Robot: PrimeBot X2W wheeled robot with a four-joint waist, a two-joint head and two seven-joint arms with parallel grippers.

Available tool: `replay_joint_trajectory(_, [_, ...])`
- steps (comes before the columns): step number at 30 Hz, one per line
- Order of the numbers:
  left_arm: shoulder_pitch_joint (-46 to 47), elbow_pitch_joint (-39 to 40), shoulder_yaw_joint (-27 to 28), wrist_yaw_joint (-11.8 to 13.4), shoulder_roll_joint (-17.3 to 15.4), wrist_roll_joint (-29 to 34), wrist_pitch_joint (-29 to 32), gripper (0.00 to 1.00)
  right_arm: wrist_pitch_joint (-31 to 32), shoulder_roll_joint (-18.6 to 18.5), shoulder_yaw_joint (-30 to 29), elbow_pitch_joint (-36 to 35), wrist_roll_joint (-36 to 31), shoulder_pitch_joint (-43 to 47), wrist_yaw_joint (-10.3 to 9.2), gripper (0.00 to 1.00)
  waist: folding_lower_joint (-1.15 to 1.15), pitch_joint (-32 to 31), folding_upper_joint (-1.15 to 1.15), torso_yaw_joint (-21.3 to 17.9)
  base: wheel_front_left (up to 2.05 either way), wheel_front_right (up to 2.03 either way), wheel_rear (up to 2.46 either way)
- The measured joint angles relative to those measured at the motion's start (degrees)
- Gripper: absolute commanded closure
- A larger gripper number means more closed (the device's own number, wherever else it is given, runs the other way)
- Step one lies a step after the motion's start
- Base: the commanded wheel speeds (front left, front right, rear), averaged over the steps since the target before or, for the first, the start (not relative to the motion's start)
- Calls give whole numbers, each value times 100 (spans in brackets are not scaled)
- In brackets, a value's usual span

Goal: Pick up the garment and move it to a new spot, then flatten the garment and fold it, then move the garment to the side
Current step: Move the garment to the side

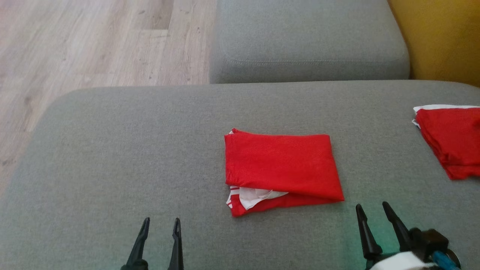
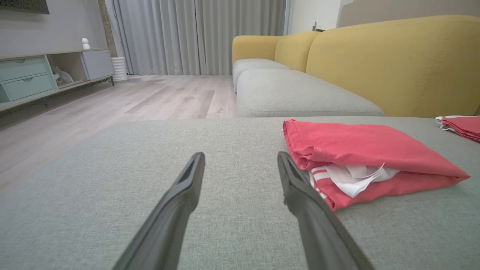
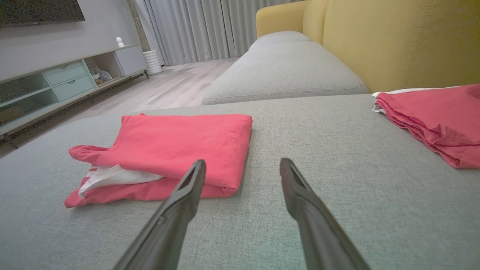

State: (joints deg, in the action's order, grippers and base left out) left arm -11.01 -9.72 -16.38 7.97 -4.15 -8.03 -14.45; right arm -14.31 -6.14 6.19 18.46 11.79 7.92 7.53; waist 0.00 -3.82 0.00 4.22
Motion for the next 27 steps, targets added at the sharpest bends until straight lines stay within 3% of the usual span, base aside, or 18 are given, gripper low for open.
replay_joint_trajectory(12, [36,38,-89,-151,40,97,0,0,105,189,-553,1784,-219,-1496,0,0,0,303,0,319,0,0,0])
replay_joint_trajectory(21, [294,-4,-266,-194,68,155,0,0,1009,120,-777,3296,165,-2858,0,0,1,603,0,714,0,0,0])
replay_joint_trajectory(22, [354,-35,-283,-192,69,163,0,0,1211,87,-778,3619,197,-2991,0,19,1,665,0,795,0,0,0])
replay_joint_trajectory(23, [372,-35,-290,-191,71,162,0,0,1269,80,-767,3718,235,-3045,0,87,0,694,0,829,0,0,0])
replay_joint_trajectory(24, [374,-36,-297,-189,71,163,0,0,1326,75,-744,3797,282,-3117,0,100,0,717,0,856,0,0,0])
replay_joint_trajectory(27, [372,-31,-323,-131,78,160,0,0,1345,74,-676,3919,461,-3294,0,100,1,767,0,862,0,0,0])
